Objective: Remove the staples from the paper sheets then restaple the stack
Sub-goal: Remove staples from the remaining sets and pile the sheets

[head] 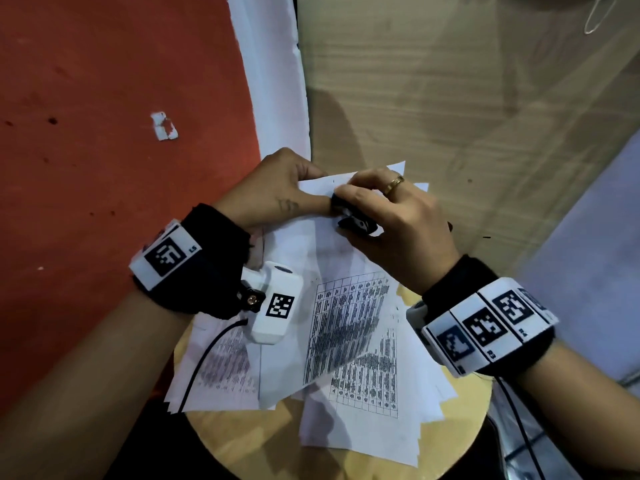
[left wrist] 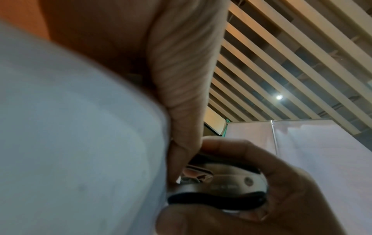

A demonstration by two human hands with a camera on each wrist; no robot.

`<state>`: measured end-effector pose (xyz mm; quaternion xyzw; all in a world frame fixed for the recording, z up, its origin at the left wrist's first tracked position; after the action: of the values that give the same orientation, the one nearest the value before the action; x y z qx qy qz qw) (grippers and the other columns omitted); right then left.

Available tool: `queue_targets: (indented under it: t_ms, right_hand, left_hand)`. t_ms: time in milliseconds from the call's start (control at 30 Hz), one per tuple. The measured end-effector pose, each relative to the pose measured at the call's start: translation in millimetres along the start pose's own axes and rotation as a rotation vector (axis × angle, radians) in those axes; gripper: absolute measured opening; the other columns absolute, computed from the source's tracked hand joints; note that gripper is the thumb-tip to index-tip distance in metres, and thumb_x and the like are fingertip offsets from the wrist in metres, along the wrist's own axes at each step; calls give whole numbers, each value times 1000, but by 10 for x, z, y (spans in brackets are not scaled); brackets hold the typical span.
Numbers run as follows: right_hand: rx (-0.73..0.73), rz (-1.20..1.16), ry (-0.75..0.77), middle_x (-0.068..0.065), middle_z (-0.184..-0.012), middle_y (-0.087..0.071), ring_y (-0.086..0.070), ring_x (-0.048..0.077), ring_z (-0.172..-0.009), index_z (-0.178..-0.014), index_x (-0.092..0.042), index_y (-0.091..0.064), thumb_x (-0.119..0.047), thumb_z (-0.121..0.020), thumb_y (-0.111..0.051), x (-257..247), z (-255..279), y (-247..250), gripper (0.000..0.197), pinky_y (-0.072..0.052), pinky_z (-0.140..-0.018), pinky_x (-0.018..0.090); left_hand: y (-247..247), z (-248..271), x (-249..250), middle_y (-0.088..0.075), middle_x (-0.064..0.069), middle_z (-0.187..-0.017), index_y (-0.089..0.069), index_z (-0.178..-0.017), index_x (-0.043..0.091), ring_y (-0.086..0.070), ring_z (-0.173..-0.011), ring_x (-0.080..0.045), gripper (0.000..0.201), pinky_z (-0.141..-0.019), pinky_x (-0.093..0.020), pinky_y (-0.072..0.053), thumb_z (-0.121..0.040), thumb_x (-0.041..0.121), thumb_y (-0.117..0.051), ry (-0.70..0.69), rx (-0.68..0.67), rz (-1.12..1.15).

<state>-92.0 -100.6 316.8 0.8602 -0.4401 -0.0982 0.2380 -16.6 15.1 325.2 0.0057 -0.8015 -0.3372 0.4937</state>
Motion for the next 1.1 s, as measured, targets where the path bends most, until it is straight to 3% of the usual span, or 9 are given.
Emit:
queue_targets:
  t_ms: [133, 433, 567, 633, 733, 833, 933, 1033, 1100]
  right_hand:
    - [-10, 48, 10, 11, -90, -66, -64, 30, -76, -92, -6, -71, -9, -67, -74, -14, -5, -32, 25, -51, -46, 36]
    - [-67, 57, 62, 11, -79, -64, -61, 32, -68, -83, -3, -68, -9, -70, -74, -20, -58, -63, 16, -49, -45, 35]
    - [-44, 37, 53, 9, -76, -64, -60, 31, -64, -81, -4, -68, -12, -72, -74, -3, -85, -39, 14, -48, -46, 34]
    - [-23, -8, -5, 8, -77, -64, -62, 31, -66, -85, -5, -70, -15, -71, -77, 29, -66, -19, 19, -49, -49, 35]
    - [-4, -156, -118, 8, -82, -65, -63, 27, -71, -89, -5, -69, -17, -72, -77, 63, -12, 7, 22, -52, -58, 38]
    - [56, -389, -272, 4, -85, -68, -63, 15, -78, -90, -9, -70, -19, -70, -80, 138, 42, 26, 24, -52, -71, 34]
    - [109, -690, -469, -1, -90, -71, -69, 14, -86, -94, -20, -67, -22, -65, -83, 197, 96, -5, 33, -55, -80, 37]
    - [149, -903, -591, -12, -81, -71, -68, 3, -81, -96, -15, -65, -1, -62, -81, 207, 125, -39, 40, -53, -77, 20]
    - [162, -959, -621, -15, -79, -71, -67, 1, -80, -96, -13, -64, 5, -63, -78, 197, 120, -55, 40, -51, -75, 17]
  left_hand:
    - [-7, 0, -46, -57, 0, -61, -73, -66, 16, -48, -55, -1, 27, -53, -19, -36, -52, 39, -80, 22, 36, 28]
    - [5, 55, -57, -65, -8, -74, -73, -75, 13, -56, -62, -8, 18, -59, -20, -45, -61, 11, -85, 72, -47, 109]
    - [43, 59, -51, -70, -18, -84, -75, -82, 9, -59, -70, -14, 30, -68, -26, -48, -57, 19, -86, 78, -70, 152]
    - [27, 61, -65, -71, -21, -90, -74, -86, 7, -61, -74, -16, 28, -70, -27, -49, -62, 22, -78, 91, -95, 171]
    - [1, 68, -68, -71, -7, -79, -75, -76, 16, -62, -69, -12, 16, -65, -21, -51, -61, 17, -83, 82, -87, 206]
    - [5, 91, -46, -71, 1, -73, -75, -72, 17, -64, -67, -9, 9, -62, -18, -52, -63, 17, -75, 49, -64, 280]
    - [-11, 139, 3, -73, 2, -79, -76, -78, 16, -67, -71, -8, 13, -63, -18, -53, -68, 10, -69, 22, -81, 382]
    - [-4, 154, 42, -72, 0, -83, -71, -89, 9, -67, -74, -9, 19, -65, -18, -53, -71, 9, -68, -20, -36, 390]
    - [19, 142, 39, -69, -8, -89, -70, -89, 9, -66, -76, -9, 21, -69, -20, -52, -69, 12, -76, -60, 23, 324]
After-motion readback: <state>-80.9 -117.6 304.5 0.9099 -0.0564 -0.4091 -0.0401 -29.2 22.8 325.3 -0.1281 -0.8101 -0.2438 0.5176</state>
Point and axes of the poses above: each hand's wrist, its own z-axis away from the middle knuckle, its own y-axis out of the back of the hand, x = y × z, the point moved 6 cm from there along -z, towards the middle knuckle
